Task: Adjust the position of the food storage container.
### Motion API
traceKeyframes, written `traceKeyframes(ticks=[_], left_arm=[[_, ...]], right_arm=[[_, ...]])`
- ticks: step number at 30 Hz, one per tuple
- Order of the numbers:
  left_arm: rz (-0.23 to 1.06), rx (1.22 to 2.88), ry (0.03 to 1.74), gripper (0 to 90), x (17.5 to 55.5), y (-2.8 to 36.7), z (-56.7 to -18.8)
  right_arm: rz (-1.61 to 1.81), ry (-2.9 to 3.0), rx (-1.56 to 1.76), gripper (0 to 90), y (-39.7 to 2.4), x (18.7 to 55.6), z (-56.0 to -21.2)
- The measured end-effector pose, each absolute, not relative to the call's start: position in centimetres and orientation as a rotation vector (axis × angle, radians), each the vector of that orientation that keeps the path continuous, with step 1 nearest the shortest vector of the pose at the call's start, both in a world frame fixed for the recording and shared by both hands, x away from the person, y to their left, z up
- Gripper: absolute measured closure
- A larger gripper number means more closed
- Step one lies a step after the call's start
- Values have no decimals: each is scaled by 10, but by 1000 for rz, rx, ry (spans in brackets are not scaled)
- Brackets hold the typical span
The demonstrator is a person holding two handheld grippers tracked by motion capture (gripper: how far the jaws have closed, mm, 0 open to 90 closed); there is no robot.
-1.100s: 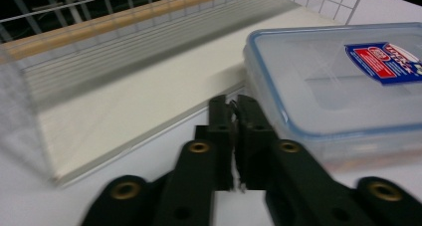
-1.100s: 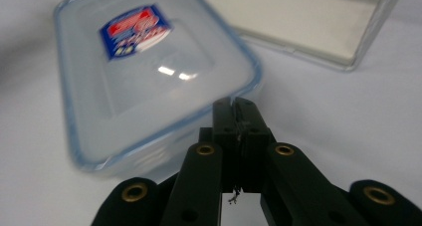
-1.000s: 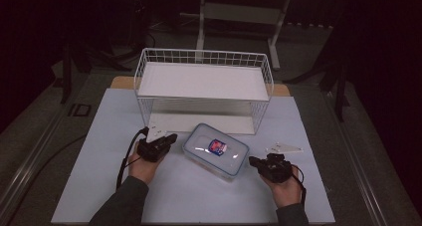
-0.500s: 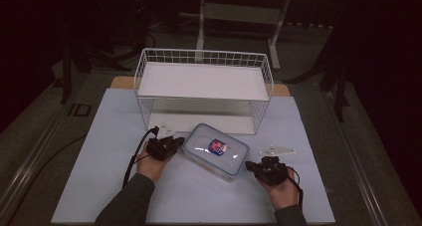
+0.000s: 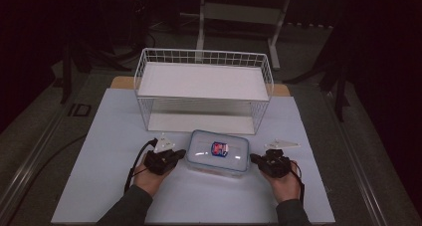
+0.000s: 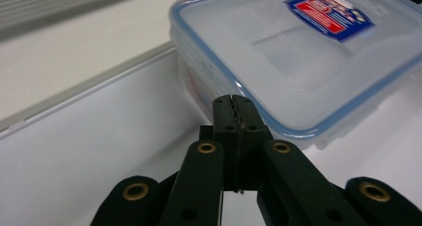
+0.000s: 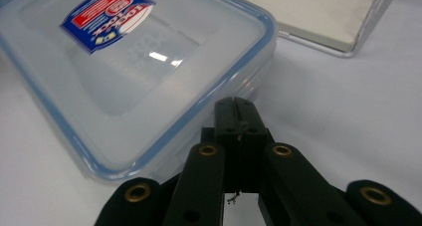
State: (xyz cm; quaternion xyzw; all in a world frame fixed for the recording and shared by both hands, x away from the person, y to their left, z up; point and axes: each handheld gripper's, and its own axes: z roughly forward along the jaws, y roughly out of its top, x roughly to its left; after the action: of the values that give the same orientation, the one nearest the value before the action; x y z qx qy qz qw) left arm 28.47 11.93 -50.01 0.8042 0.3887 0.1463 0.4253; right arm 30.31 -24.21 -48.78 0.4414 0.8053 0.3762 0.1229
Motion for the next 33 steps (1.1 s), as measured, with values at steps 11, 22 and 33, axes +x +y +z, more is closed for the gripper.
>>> traceKeyframes(ticks=[11, 22, 33], left_arm=[[335, 2019, 997, 897, 268, 133, -498], [299, 1971, 1101, 895, 256, 166, -497], [348, 1871, 1114, 755, 256, 180, -487]], right_arm=[[1148, 2365, 1256, 900, -231, 312, -490], [1193, 2434, 1172, 900, -204, 308, -491], [1154, 2426, 1103, 822, -202, 305, -486]])
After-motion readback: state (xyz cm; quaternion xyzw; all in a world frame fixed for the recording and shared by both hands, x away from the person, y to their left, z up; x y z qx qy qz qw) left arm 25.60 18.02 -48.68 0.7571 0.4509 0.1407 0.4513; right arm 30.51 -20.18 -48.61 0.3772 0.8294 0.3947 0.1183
